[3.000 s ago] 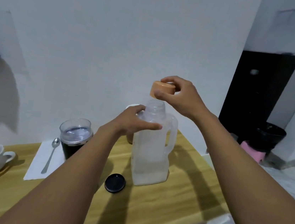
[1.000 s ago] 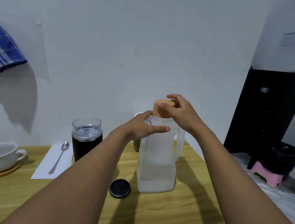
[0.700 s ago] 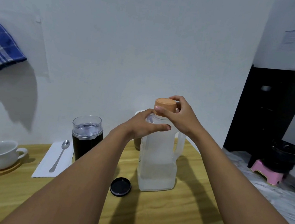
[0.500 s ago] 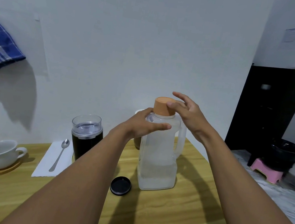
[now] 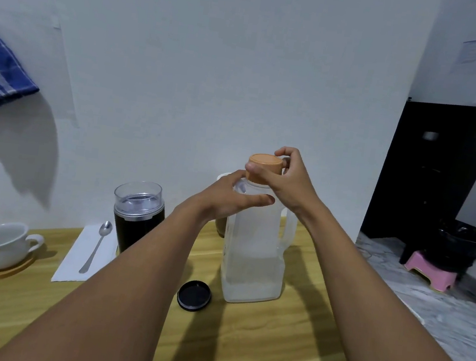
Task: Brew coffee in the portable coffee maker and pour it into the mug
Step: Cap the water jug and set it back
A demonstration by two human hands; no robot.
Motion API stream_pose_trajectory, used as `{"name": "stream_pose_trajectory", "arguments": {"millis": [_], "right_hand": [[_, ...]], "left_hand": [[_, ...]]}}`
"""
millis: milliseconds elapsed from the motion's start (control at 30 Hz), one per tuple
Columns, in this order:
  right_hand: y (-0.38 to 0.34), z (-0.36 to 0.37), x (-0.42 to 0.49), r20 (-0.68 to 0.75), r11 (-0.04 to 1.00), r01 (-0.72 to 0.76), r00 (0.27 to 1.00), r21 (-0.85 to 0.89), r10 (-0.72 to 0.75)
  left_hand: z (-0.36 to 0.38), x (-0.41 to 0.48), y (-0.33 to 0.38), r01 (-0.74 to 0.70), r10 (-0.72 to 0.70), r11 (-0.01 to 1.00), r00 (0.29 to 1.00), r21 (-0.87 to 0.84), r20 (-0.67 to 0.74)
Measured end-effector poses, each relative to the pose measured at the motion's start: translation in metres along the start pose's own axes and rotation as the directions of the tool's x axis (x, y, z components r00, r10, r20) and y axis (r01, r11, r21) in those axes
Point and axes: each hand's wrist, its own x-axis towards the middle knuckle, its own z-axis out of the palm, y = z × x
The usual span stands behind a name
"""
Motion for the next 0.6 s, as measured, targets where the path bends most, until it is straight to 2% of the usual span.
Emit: {"name": "stream_pose_trajectory", "arguments": {"millis": [167, 233, 367, 533, 600], "right_hand": [[-0.004, -0.02, 0.001, 0.168, 0.99, -0.087, 0.984, 0.113, 0.067], [-0.001, -0.022, 0.0, 0.153, 0.989, -0.074, 0.987, 0.13, 0.053], [0.003, -0.004, -0.001, 0.022, 0.995, -0.017, 1.0, 0.094, 0.015], [0.0, -0.017, 0.0, 0.168, 0.987, -0.089, 0.984, 0.134, 0.066], [0.002, -0.021, -0.001, 0.182, 0.986, -0.091, 0.981, 0.141, 0.064]], "left_hand": [[0.001, -0.001, 0.0, -0.009, 0.009, 0.999, 1.0, -0.042, -0.013], [0.002, -0.001, 0.0, -0.013, 0.012, 0.999, 1.0, -0.039, -0.015], [0.002, -0.001, 0.0, -0.006, 0.005, 1.0, 1.0, -0.03, -0.014], [0.002, 0.0, 0.001, -0.001, 0.0, 0.999, 1.0, -0.032, -0.009], [0.002, 0.0, 0.0, -0.002, 0.002, 0.999, 1.0, -0.042, -0.007]]}}
